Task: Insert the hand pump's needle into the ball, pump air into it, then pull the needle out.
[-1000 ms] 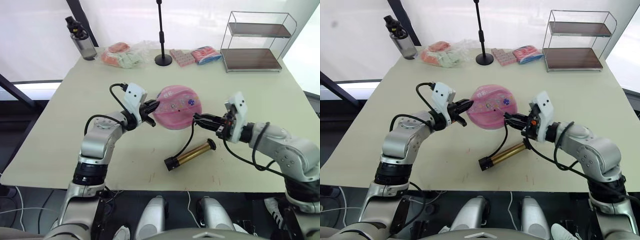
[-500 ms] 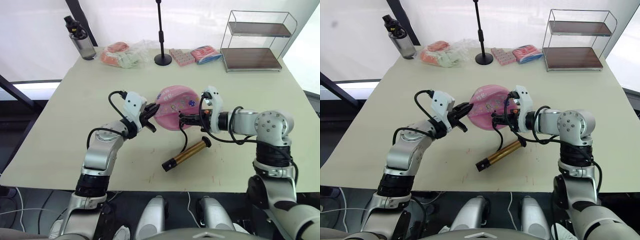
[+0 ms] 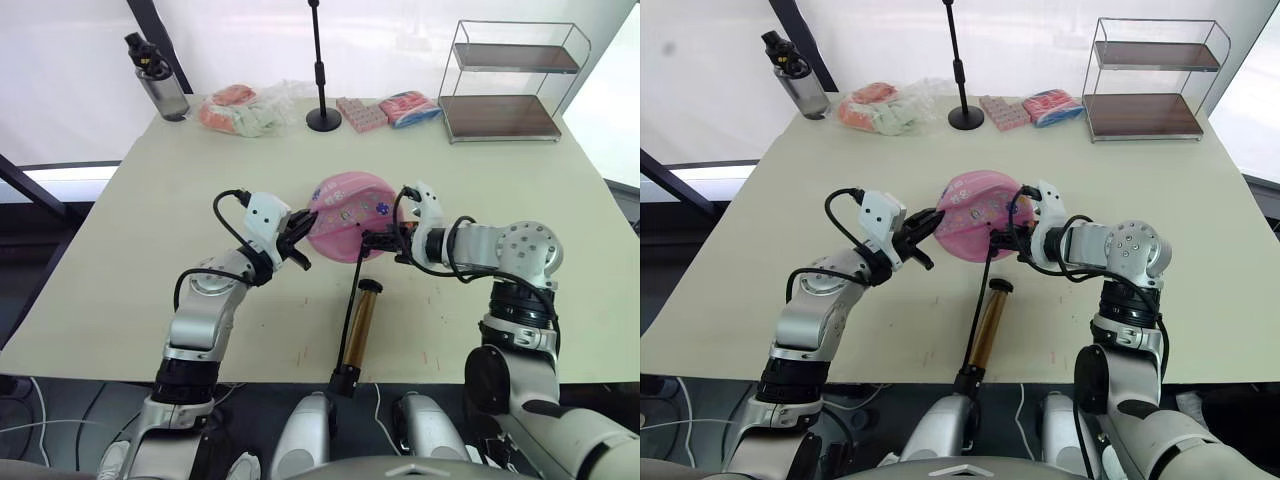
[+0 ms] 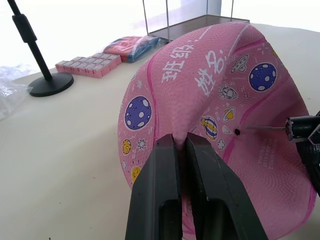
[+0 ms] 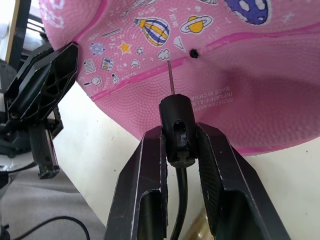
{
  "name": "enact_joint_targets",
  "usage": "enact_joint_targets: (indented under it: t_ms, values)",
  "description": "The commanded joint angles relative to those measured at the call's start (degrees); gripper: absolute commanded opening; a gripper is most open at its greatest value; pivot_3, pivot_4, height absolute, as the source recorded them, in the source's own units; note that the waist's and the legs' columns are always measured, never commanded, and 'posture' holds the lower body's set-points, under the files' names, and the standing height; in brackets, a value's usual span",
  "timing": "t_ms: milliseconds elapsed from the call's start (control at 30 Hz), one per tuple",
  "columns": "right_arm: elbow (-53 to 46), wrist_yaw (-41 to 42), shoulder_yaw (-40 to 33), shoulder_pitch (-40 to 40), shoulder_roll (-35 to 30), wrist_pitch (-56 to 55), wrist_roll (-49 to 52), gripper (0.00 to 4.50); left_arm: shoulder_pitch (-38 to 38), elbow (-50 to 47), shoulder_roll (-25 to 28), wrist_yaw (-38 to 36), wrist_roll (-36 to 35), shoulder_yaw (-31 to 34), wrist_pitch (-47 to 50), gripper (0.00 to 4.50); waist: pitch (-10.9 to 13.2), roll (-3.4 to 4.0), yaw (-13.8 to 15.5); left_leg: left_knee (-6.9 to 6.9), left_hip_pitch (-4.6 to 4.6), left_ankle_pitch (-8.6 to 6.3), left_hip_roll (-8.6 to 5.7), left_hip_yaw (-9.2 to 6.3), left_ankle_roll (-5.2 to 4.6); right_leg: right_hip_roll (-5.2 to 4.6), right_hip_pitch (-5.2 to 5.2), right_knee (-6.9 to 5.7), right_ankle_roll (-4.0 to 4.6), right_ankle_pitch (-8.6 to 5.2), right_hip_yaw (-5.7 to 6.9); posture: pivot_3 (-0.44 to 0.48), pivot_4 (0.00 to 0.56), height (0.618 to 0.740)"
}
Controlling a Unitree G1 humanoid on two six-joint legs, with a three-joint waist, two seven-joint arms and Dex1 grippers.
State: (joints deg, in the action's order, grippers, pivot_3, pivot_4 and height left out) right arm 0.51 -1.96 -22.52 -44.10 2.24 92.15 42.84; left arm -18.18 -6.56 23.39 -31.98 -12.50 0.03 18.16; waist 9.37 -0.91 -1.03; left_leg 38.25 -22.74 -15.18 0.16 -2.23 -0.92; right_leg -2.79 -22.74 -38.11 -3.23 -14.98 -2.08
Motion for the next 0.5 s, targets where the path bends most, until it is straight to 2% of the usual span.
enact_joint_targets:
  t_ms: [33,133,500]
  values:
    - [0.21,-2.73,-1.98,-0.27,1.51,0.35,0.88,0.33,0.35,-0.91,-0.02,0.01,0.00,0.46,-1.31,0.08,0.00,0.01,-0.04,0.00,0.00,0.00,0.00,0.00,0.00,0.01,0.00,-0.01,0.00,0.00,0.00,0.000,0.150,0.740]
    - [1.87,-5.70,-5.75,-1.38,3.58,0.35,0.64,0.33,0.27,-0.85,0.05,0.06,0.05,0.50,-1.36,0.08,-0.01,0.02,-0.09,0.00,0.02,0.00,0.00,0.00,0.00,0.01,0.00,-0.01,0.01,0.01,0.00,0.000,0.150,0.740]
    - [3.92,-10.61,-9.68,-2.72,5.56,0.35,0.53,0.33,0.49,-0.91,0.22,0.22,0.40,0.47,-1.53,0.08,0.00,0.05,-0.29,0.00,0.03,0.00,0.00,0.01,0.00,0.03,0.01,-0.01,0.02,0.01,0.00,0.000,0.150,0.740]
